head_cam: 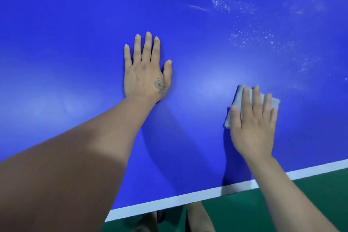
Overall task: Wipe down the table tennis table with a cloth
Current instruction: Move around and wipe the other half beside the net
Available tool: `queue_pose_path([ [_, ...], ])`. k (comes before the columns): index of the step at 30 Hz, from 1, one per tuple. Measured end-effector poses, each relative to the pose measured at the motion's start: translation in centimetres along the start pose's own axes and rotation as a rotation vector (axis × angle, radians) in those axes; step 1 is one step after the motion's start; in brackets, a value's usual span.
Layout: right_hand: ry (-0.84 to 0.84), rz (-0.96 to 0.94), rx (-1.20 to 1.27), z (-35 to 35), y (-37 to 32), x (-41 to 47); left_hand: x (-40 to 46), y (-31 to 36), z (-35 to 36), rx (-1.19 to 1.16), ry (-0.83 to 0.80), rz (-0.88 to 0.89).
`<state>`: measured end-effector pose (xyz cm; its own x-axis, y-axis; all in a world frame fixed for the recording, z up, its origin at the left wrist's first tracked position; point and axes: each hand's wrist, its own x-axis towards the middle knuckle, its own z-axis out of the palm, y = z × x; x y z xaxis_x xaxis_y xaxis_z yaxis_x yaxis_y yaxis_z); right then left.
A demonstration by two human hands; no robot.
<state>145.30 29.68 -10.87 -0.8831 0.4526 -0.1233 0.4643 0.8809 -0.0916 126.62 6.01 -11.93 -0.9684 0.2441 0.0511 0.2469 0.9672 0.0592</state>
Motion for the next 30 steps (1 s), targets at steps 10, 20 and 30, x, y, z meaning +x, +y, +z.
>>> queue_pose_path([
  [10,0.057,-0.273,0.042,0.7,-12.1,8.0,0.2,0.1,0.1,-0.022,0.025,-0.029],
  [20,-0.041,-0.399,-0.015,-0.3,-2.2,1.2,2.9,1.2,-1.0,-0.152,0.070,-0.112],
  [30,0.036,-0.035,0.034,-1.1,-1.4,14.4,9.3,3.6,0.5,-0.047,0.024,-0.253],
])
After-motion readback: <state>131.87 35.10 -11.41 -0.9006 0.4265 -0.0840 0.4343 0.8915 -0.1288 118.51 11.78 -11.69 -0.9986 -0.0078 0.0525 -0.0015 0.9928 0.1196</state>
